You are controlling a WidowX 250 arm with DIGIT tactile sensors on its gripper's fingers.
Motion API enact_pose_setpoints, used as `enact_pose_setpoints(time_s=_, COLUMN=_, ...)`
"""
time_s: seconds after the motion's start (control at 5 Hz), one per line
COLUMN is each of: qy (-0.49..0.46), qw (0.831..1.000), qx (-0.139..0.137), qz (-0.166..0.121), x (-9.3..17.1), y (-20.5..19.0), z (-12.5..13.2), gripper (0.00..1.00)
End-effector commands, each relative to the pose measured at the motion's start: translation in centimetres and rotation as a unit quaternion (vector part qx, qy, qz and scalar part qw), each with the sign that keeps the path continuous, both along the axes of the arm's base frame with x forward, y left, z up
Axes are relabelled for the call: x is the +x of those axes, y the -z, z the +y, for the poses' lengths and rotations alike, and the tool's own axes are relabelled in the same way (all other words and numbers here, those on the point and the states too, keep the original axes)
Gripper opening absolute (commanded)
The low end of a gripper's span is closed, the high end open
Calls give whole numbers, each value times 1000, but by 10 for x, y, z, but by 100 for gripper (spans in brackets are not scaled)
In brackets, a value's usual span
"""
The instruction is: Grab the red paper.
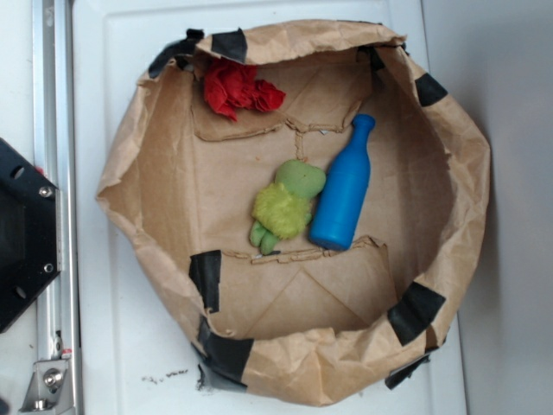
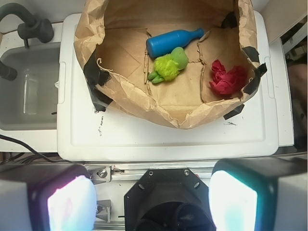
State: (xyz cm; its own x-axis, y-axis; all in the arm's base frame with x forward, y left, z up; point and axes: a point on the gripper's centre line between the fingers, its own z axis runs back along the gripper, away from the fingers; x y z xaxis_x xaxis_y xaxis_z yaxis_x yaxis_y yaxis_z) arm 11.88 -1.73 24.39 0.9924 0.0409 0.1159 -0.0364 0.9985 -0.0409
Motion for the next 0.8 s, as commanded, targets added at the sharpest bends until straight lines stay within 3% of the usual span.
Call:
enact_pose_setpoints(time_s=0.0, qy=0, qw=1000, qx=0, qz=0, x=0, y=0, z=0, gripper=100)
enact_pose_setpoints(time_s=0.2, qy=1, qw=1000, qx=0, qz=-23, x=27, y=2, z=6, gripper=100)
enact_pose_setpoints(time_s=0.4, qy=-56, qw=996, qx=24, qz=-59, x=55, y=-4, z=19, gripper=100)
enact_pose_setpoints(time_s=0.6, qy=-56, qw=996, qx=24, qz=-59, x=55, y=-4, z=19, gripper=100)
